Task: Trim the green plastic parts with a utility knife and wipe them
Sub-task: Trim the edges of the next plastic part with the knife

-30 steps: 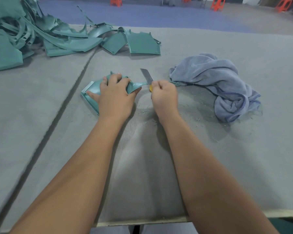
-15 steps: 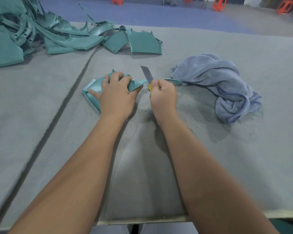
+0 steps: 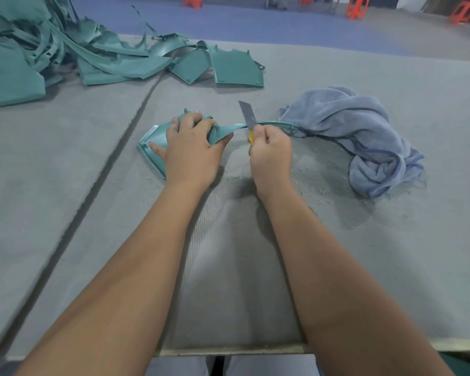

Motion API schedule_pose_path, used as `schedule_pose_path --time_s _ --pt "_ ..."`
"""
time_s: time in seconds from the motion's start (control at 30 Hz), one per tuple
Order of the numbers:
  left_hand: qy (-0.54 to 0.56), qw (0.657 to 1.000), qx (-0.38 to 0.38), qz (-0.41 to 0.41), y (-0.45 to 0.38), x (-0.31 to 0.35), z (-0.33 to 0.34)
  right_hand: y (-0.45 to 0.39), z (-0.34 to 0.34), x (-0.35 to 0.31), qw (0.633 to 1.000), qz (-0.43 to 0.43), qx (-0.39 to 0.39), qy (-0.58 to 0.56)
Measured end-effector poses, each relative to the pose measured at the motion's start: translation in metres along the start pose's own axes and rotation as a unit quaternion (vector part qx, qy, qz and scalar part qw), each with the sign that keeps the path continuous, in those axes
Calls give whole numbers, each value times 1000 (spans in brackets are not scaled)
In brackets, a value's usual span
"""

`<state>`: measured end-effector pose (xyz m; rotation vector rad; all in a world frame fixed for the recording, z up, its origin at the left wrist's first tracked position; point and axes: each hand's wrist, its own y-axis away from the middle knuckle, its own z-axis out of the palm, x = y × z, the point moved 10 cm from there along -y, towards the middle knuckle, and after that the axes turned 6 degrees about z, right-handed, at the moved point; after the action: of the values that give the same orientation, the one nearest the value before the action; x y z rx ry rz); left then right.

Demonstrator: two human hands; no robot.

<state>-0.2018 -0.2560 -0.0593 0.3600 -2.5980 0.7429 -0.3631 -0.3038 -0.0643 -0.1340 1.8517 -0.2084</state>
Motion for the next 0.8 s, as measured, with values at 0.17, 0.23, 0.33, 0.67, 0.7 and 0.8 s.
schedule_pose_path --time_s 0.17,0.23,0.33,0.67,0.7,0.8 --pt "5 1000 -4 -3 0 0 2 9 15 -10 997 -41 -38 53" --pt "10 1000 -5 -8 0 -1 1 2 6 -3 1000 -16 -13 14" --pt "13 1000 -15 -12 -1 0 1 4 8 -7 998 -33 -23 43" --pt "124 967 -211 66 8 2 4 -1 -12 7 992 52 5 -113" --pt "108 969 -206 82 8 1 1 0 -14 5 993 40 11 -108" --pt "104 986 -102 79 2 0 -24 2 -23 -5 998 -13 46 -52"
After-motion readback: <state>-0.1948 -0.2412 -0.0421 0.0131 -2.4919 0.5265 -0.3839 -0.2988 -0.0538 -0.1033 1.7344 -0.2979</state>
